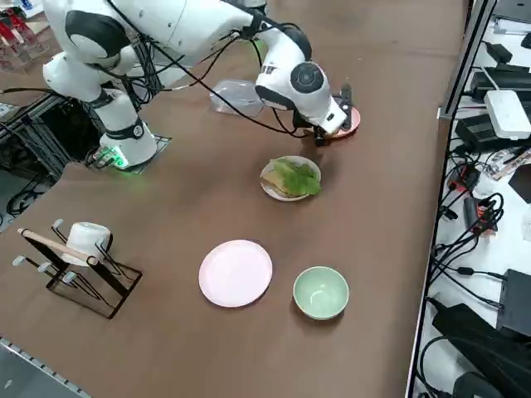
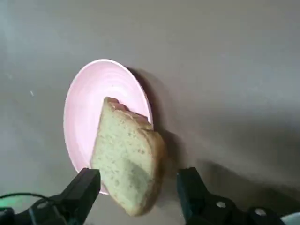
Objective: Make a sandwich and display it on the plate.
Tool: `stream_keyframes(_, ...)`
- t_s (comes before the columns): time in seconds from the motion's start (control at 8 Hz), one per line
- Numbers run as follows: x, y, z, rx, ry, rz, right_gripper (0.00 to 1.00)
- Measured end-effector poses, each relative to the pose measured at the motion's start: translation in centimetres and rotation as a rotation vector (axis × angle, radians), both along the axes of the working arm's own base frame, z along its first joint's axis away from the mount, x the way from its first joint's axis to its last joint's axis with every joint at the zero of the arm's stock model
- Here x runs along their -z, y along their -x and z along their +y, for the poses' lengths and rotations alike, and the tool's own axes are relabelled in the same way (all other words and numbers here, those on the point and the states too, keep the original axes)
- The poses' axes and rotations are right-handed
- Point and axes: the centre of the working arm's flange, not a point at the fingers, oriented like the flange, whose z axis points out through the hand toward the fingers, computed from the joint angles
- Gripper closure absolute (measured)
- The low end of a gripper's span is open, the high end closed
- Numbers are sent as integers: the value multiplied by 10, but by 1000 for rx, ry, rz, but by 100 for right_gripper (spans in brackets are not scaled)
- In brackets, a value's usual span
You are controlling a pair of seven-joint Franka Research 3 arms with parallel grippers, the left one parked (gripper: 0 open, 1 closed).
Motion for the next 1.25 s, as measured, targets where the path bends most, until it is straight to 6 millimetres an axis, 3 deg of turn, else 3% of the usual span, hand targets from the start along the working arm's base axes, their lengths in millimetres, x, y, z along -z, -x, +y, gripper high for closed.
stream_keyframes(0.62,8,1,2,139,-21,111,3)
stream_keyframes(1.25,25,3,5,162,-33,131,5)
